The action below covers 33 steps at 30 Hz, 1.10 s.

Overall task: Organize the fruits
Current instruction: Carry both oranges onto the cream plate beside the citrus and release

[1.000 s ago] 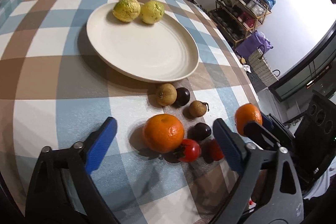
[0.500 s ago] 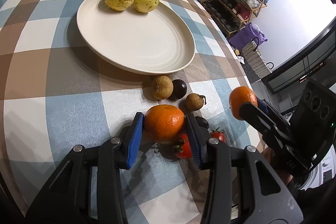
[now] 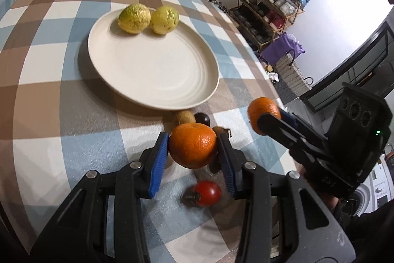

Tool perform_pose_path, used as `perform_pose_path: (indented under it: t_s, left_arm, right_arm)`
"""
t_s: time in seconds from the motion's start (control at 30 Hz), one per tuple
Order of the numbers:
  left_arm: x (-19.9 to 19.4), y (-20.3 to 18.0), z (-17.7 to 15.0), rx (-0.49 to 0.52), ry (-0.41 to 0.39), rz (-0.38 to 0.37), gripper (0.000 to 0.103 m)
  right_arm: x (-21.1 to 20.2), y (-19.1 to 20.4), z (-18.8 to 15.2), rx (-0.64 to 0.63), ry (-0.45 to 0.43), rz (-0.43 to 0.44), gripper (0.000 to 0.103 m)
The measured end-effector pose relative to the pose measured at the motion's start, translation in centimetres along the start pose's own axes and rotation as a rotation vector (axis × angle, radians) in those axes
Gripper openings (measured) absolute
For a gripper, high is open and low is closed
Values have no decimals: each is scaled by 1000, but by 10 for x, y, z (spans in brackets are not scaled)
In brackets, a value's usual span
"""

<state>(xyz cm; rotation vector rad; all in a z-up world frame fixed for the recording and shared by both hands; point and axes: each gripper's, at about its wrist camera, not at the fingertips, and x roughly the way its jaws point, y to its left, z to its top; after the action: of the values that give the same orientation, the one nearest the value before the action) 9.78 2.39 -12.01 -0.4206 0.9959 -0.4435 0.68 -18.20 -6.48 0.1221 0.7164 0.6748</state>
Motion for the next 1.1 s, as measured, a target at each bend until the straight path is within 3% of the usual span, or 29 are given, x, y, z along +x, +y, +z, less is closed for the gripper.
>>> perform_pose_path:
  t_s: [0.5, 1.1]
  left_arm:
    - [-26, 18, 57, 8, -106, 0, 37]
    - [3, 78, 126, -21, -156, 71, 37]
  right_arm:
    - [42, -1, 45, -10, 31, 27, 42]
    - [130, -1, 88, -37, 163, 86, 42]
